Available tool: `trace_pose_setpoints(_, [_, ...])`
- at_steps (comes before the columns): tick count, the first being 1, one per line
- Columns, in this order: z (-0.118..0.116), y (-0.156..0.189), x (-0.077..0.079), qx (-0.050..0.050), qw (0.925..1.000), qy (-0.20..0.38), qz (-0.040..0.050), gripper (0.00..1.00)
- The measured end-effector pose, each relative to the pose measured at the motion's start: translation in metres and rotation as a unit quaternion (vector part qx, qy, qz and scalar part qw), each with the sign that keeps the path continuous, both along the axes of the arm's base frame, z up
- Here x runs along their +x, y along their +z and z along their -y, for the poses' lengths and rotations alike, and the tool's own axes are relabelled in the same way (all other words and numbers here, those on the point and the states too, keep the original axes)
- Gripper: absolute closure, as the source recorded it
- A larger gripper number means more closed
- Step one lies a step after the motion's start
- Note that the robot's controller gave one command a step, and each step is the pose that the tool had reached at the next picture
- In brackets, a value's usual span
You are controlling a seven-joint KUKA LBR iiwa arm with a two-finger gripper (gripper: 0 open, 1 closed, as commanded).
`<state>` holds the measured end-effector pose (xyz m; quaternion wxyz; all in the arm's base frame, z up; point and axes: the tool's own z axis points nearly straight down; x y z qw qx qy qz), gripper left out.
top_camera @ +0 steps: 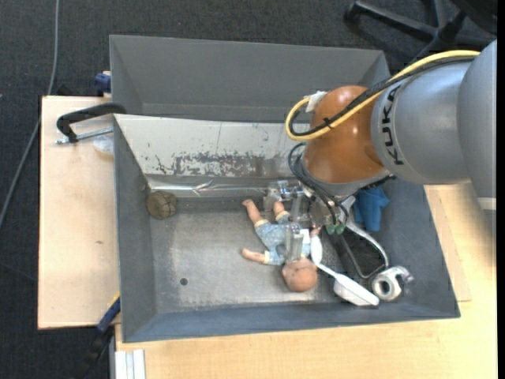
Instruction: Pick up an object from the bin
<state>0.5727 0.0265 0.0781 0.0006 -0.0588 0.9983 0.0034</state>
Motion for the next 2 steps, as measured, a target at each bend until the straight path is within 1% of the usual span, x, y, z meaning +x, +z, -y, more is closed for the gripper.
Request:
trace_pose_setpoints(1, [0.032,-0.003,0.005,-0.003,0.9984,0.056,0.002,1.0])
trace_pose_setpoints(2, [0.019,-0.004,0.008,-0.002,0.9967,0.081,0.0053,0.0])
